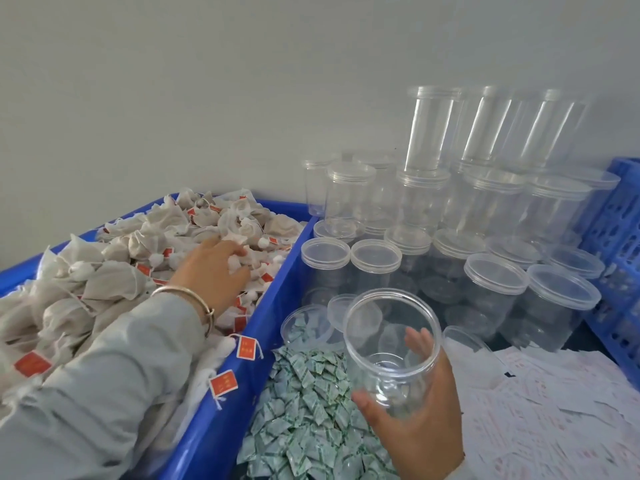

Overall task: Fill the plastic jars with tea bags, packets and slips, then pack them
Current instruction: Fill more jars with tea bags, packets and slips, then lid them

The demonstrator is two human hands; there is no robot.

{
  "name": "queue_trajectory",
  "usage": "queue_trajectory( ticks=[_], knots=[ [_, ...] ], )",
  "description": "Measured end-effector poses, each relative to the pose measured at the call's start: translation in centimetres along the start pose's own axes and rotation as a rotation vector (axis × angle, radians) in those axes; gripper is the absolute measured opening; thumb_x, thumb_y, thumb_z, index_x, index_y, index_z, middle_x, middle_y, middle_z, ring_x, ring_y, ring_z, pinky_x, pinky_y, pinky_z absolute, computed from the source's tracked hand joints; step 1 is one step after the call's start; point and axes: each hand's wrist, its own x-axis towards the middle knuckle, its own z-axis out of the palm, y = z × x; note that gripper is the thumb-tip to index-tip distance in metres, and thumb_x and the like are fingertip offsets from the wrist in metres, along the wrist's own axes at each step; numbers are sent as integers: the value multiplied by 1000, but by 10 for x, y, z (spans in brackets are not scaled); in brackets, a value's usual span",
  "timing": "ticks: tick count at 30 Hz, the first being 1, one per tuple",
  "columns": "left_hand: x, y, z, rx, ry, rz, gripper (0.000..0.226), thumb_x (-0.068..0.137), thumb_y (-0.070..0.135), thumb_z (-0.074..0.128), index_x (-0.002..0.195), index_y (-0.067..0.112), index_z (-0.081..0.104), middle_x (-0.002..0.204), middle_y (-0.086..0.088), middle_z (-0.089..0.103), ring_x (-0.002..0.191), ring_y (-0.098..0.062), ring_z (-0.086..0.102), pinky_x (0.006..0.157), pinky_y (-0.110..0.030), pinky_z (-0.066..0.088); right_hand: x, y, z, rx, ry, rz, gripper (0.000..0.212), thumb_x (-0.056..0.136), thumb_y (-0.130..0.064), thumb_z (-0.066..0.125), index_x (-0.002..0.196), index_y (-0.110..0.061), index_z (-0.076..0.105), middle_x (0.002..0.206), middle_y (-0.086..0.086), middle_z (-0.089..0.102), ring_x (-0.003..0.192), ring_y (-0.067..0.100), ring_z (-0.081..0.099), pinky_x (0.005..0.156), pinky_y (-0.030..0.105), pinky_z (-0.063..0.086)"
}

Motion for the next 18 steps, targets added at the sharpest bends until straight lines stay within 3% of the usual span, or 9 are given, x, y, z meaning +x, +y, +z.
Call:
queue_trajectory(
  ticks=[3,7,10,14,16,18],
  knots=[
    [8,-13,13,377,-250,-133,38,91,20,52,129,21,52,130,-4,54,112,-22,55,93,-34,47,-5,-1,3,-1,-85,19,104,40,-55,86,132,-37,42,128,-25,52,119,-4,52,91,10,45],
    [8,-13,32,604,-543,-35,41,93,28,50,133,21,49,132,-3,55,116,-21,54,97,-31,44,-10,-7,5,16,-143,49,106,38,-67,84,132,-39,43,129,-27,51,119,-8,50,84,4,44],
    [8,-10,33,619,-590,-41,36,95,31,49,129,20,54,127,-2,58,113,-19,56,93,-28,43,-10,-10,6,20,-131,63,104,37,-70,82,129,-47,41,127,-28,51,118,-8,50,83,6,46],
    [7,-10,33,621,-610,-71,35,94,36,50,123,18,56,119,-2,61,107,-18,57,91,-27,43,-8,-10,12,12,-119,82,103,40,-66,83,131,-49,38,127,-28,51,117,-5,52,92,25,48],
    [6,-9,31,614,-601,-94,33,92,36,53,118,16,57,109,-1,62,101,-17,58,87,-26,44,-8,-10,18,25,-105,95,105,40,-68,82,132,-47,37,126,-30,50,117,-7,51,92,21,47],
    [5,-8,29,588,-585,-126,31,91,36,55,113,15,60,97,0,60,93,-16,59,84,-25,45,-10,-10,23,54,-89,114,106,38,-68,81,132,-46,37,124,-31,51,116,-10,50,86,9,46]
  ],
)
